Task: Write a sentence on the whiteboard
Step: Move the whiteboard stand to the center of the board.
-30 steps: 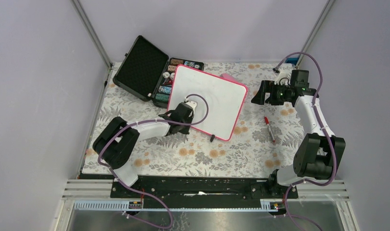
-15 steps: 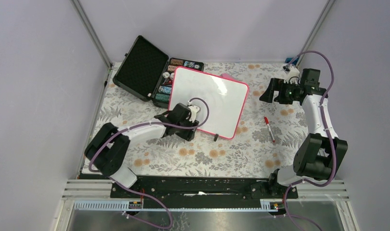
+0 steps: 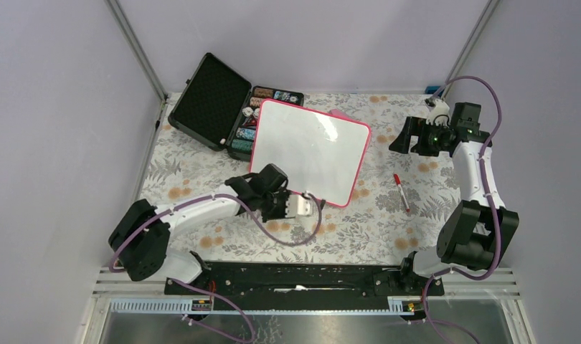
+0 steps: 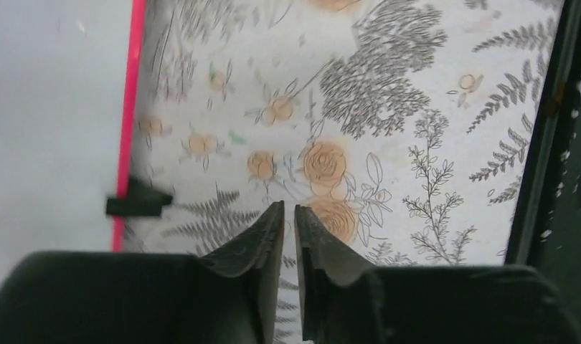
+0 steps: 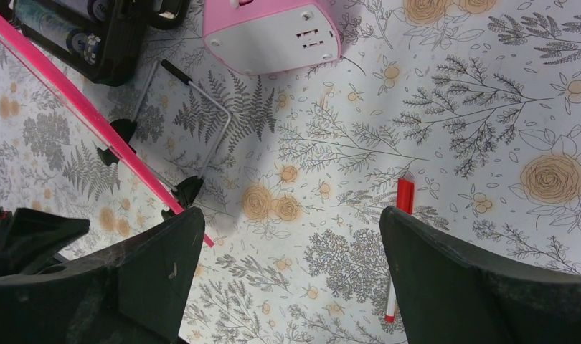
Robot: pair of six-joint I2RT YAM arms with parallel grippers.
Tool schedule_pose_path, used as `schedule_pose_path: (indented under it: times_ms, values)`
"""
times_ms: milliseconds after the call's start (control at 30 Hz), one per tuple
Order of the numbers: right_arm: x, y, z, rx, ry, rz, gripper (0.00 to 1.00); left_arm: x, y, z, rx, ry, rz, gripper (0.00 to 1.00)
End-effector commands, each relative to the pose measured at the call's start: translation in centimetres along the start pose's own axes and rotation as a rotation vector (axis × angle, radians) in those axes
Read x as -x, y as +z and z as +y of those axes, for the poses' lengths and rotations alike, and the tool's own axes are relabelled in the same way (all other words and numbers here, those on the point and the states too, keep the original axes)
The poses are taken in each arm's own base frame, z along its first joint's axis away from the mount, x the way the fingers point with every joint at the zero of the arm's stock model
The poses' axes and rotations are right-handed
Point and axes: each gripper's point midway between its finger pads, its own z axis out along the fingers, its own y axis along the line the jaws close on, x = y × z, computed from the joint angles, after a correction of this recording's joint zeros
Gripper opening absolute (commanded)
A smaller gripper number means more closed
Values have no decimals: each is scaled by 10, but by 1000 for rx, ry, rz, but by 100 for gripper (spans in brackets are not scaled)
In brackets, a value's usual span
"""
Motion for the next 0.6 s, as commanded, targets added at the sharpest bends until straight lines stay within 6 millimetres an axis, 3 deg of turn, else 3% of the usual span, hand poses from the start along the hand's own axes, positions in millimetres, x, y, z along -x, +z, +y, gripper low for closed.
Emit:
schedule_pose_path:
  times_ms: [0,100,300,567]
  values:
    - [16,-16,11,17,-17,-54,99,61,2,10,9,523,-124,15]
    - [15,-18,6,10,-8,-53,99,83,27,11,-1,613,-141,7]
    - [11,-30,-5,-11,-23,-45,99,100,64,13,-26,730,-119,0]
    - [8,-37,-24,-11,-4,-38,99,89,98,28,-20,750,-43,0]
